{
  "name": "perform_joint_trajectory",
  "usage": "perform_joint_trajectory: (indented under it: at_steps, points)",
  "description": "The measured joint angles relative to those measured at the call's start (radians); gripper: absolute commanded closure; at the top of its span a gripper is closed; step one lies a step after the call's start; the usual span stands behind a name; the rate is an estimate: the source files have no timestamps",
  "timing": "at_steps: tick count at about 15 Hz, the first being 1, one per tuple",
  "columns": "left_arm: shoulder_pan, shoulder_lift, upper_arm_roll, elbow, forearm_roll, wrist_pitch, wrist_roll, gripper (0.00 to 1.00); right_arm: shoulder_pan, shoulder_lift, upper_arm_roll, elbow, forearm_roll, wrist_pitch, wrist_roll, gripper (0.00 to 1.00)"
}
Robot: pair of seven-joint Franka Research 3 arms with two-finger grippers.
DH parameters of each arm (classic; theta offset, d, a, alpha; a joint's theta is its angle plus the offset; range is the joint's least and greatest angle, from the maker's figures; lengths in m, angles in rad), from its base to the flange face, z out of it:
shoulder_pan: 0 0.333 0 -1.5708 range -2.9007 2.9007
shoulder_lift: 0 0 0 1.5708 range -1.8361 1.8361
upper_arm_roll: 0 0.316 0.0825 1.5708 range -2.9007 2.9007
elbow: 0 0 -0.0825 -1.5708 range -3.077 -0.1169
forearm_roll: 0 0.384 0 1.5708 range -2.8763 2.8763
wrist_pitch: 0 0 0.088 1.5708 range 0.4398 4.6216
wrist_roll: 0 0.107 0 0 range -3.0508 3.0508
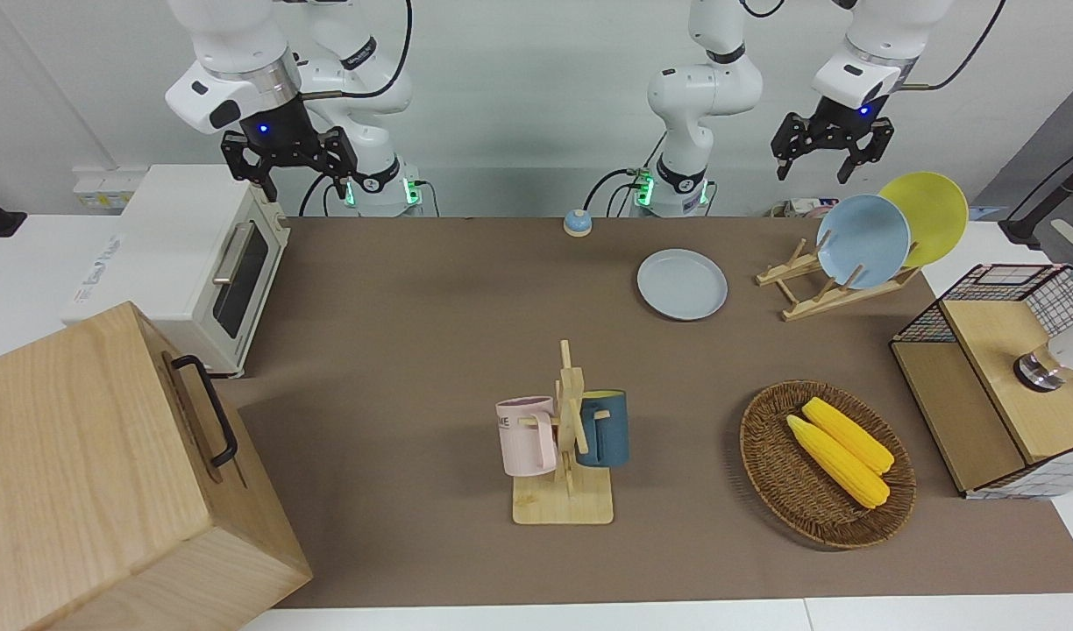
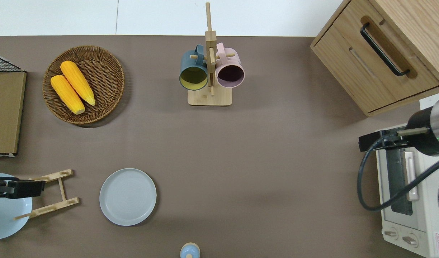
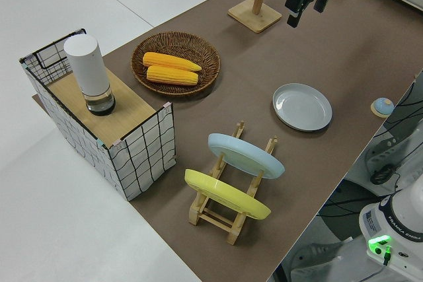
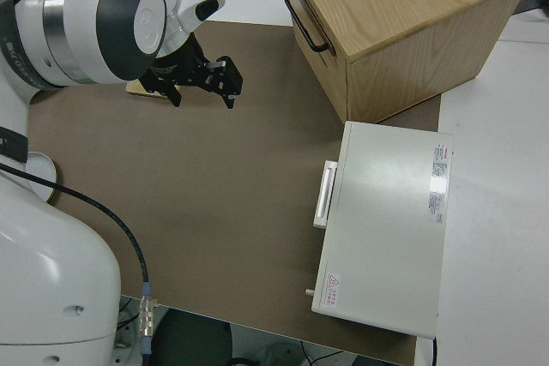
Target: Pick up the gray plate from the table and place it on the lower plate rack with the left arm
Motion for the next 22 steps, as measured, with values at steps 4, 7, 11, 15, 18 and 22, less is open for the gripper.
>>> perform_joint_trajectory:
  at_steps: [4, 7, 11, 15, 18, 22]
  points:
    - [0.0, -0.003, 0.006, 0.0, -0.023, -0.004, -0.001, 0.0, 0.0, 0.0, 0.0, 0.0, 0.0, 0.0, 0.0, 0.013]
    - [0.0, -0.005, 0.007, 0.0, -0.04, -0.004, -0.001, 0.0, 0.0, 0.0, 0.0, 0.0, 0.0, 0.0, 0.0, 0.013]
    - [0.001, -0.006, 0.011, 0.0, -0.042, -0.005, -0.002, 0.0, 0.0, 0.0, 0.0, 0.0, 0.0, 0.0, 0.0, 0.011]
    - [0.003, -0.005, 0.021, 0.0, -0.042, -0.004, -0.002, 0.0, 0.0, 0.0, 0.0, 0.0, 0.0, 0.0, 0.0, 0.011]
    - [0.003, -0.005, 0.021, 0.0, -0.042, -0.003, -0.002, 0.0, 0.0, 0.0, 0.0, 0.0, 0.0, 0.0, 0.0, 0.011]
    - [0.003, -0.005, 0.021, 0.0, -0.042, -0.003, -0.002, 0.0, 0.0, 0.0, 0.0, 0.0, 0.0, 0.0, 0.0, 0.013]
